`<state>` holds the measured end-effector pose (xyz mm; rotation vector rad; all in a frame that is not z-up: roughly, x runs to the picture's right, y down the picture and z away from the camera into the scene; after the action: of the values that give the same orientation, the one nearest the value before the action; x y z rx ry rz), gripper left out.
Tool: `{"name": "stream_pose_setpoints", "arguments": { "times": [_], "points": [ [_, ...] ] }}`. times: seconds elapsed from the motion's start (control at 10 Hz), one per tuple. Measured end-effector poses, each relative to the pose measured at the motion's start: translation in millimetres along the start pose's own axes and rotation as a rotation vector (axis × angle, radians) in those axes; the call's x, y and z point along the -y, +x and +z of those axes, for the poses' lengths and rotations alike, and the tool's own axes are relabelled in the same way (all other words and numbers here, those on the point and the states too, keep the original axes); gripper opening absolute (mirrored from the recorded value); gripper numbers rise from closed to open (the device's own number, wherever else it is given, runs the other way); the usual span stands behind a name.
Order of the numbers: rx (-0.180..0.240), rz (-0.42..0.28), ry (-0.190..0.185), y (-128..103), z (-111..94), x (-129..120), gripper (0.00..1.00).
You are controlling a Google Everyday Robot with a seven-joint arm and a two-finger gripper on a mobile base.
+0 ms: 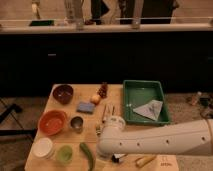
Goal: Place pepper in plastic cup
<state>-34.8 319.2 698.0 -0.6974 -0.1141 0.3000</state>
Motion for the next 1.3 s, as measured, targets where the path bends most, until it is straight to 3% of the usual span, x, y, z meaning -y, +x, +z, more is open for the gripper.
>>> {"name": "stream_pose_setpoints", "arguments": {
  "times": [0.4, 0.8, 1.3],
  "points": [
    [-0.005, 0.001, -0.022, -16.9, 18.0, -8.4, 0.8],
    [0.044, 0.005, -0.035, -29.8, 30.2, -9.3, 0.8],
    [0.062, -0.019, -0.067, -46.6, 51.1, -14.6, 0.8]
  ]
}}
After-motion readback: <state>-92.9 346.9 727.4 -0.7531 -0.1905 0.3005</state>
